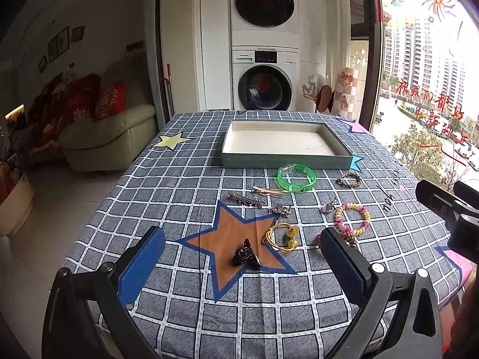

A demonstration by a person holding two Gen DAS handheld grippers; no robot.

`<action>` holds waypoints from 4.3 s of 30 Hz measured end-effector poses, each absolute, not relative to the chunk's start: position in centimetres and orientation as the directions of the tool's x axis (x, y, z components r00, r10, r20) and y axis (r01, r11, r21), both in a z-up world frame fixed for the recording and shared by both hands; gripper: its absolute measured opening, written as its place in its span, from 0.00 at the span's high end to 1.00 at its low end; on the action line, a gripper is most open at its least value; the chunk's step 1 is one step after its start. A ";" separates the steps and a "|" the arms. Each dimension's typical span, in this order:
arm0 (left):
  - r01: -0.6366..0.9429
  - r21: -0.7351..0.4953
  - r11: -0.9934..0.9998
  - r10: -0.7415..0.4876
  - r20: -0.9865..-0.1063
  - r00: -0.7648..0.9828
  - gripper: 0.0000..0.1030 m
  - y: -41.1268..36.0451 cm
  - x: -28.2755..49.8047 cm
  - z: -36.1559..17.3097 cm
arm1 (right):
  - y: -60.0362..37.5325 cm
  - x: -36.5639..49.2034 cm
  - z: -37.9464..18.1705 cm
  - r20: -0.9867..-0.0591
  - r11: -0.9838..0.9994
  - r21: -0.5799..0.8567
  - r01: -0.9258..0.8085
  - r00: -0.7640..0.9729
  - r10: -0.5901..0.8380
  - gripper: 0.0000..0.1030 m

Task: Organize jewelry

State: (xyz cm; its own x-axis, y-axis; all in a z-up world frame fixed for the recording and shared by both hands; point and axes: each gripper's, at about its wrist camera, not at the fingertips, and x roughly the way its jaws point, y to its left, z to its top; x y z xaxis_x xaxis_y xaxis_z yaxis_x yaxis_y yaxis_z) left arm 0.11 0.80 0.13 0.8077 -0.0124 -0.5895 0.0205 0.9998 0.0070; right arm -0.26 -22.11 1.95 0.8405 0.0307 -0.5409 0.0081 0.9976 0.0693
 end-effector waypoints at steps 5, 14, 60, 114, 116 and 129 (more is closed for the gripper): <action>0.021 0.007 1.000 -0.013 -0.591 0.807 0.00 0.8 0.1 0.1 | -22.1 -0.3 2.0 -0.543 0.997 0.072 0.009 0.839 0.032 0.00; 0.019 0.003 1.000 -0.014 -0.596 0.803 0.00 1.1 0.1 -0.1 | -22.1 -0.2 1.9 -0.542 0.997 0.071 0.010 0.840 0.031 0.00; 0.019 0.000 1.000 -0.015 -0.614 0.789 0.00 1.3 0.3 -0.4 | -22.2 -0.2 1.6 -0.551 0.997 0.082 0.013 0.834 0.034 0.00; 0.077 -0.089 0.993 -0.116 -0.831 0.544 0.02 2.5 8.6 -8.8 | -25.4 12.1 -7.5 -0.879 0.995 0.094 0.045 0.472 0.062 0.00; 0.074 -0.076 0.994 -0.104 -0.834 0.542 0.04 2.3 8.8 -9.0 | -25.1 12.9 -8.2 -0.888 0.996 0.077 0.034 0.456 0.053 0.01; 0.149 -0.041 0.988 -0.119 -0.817 0.564 0.63 1.1 8.8 -8.4 | -22.7 12.9 -8.9 -0.893 0.998 -0.006 -0.055 0.449 0.019 0.64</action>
State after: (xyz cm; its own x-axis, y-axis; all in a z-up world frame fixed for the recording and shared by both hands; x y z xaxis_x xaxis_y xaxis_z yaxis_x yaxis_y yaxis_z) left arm 8.79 1.13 -8.40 0.5643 -0.1193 -0.8169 0.1493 0.9879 -0.0412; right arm 12.86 -22.73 -8.93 0.4492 0.0190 -0.8932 -0.0545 0.9985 -0.0062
